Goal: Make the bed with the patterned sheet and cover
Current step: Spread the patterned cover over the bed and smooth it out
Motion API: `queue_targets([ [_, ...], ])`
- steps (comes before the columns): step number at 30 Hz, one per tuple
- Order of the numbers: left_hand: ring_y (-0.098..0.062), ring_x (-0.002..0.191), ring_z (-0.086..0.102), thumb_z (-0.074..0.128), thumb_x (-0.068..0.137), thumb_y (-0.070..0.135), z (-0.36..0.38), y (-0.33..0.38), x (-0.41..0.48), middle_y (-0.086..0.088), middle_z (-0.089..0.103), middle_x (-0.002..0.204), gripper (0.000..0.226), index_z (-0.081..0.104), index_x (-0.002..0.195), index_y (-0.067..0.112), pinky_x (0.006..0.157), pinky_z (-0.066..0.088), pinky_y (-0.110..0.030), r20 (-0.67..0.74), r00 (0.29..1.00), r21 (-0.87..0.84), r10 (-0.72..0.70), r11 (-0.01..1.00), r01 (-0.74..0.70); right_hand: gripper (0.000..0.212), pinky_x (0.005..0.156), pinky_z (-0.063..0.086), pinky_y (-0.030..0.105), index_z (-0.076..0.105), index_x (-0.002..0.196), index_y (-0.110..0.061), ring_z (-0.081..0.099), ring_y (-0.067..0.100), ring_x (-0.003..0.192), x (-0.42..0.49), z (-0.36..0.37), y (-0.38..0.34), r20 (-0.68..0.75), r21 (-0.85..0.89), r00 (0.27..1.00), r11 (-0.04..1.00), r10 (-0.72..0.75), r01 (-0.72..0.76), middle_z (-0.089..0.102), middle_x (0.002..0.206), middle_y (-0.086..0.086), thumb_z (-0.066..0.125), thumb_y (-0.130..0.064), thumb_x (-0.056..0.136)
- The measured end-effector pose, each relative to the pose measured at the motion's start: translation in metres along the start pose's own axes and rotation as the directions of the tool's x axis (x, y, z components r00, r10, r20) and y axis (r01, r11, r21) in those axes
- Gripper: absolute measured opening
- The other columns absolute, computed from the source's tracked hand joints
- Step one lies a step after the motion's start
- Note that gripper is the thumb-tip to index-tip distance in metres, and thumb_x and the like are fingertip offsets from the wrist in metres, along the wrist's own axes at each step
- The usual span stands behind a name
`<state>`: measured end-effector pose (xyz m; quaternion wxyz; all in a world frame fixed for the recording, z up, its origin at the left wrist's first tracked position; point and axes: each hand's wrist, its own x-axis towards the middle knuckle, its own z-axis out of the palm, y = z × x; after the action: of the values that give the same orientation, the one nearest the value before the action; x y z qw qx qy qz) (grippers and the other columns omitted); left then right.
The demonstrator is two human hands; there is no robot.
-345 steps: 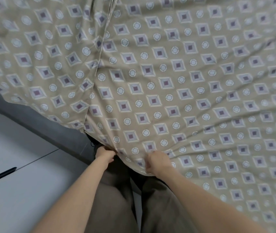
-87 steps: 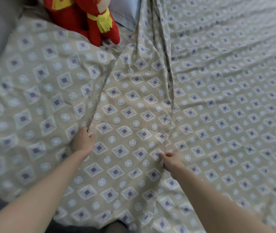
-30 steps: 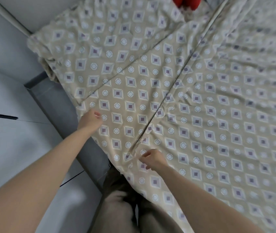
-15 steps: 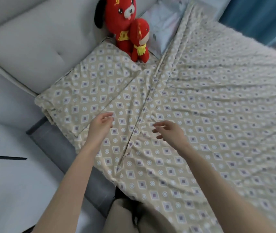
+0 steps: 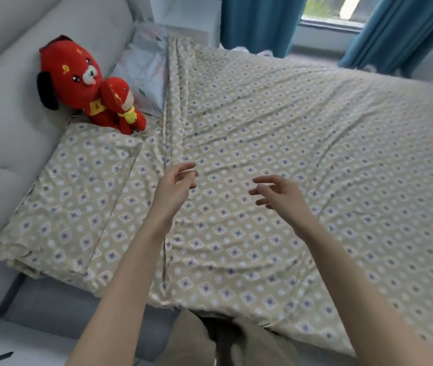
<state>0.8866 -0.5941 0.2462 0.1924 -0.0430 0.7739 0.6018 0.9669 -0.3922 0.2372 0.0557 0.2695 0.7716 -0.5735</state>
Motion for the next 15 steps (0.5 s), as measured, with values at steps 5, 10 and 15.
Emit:
queue_targets([
  [5, -0.013, 0.099, 0.061, 0.047, 0.098, 0.021, 0.065, 0.007, -0.014, 0.006, 0.063, 0.114, 0.024, 0.056, 0.120, 0.025, 0.082, 0.047, -0.023, 0.095, 0.995, 0.039, -0.002, 0.999, -0.002, 0.020, 0.076, 0.049, 0.027, 0.063, 0.110, -0.025, 0.069, 0.009, 0.076, -0.005, -0.059, 0.039, -0.048, 0.015, 0.998, 0.999, 0.039, -0.038, 0.073, 0.088, -0.012, 0.053, -0.023, 0.093],
  [10, -0.012, 0.092, 0.059, 0.047, 0.097, 0.019, 0.143, 0.005, -0.037, 0.005, 0.062, 0.112, 0.027, 0.055, 0.123, 0.022, 0.077, 0.045, -0.021, 0.102, 0.994, 0.071, -0.044, 0.997, 0.037, 0.023, 0.074, 0.048, 0.029, 0.062, 0.113, -0.022, 0.068, 0.012, 0.078, -0.003, -0.129, 0.077, -0.006, -0.018, 1.000, 1.000, 0.024, -0.024, 0.073, 0.091, -0.009, 0.053, -0.021, 0.092],
  [15, -0.012, 0.091, 0.058, 0.047, 0.097, 0.019, 0.225, -0.006, -0.084, 0.002, 0.061, 0.114, 0.027, 0.056, 0.123, 0.021, 0.076, 0.045, -0.022, -0.025, 0.993, 0.040, -0.112, 0.993, 0.113, 0.021, 0.074, 0.049, 0.028, 0.061, 0.111, -0.024, 0.068, 0.013, 0.081, -0.018, -0.210, 0.117, 0.087, -0.134, 0.996, 0.991, 0.003, 0.009, 0.072, 0.090, -0.011, 0.052, -0.022, 0.092],
])
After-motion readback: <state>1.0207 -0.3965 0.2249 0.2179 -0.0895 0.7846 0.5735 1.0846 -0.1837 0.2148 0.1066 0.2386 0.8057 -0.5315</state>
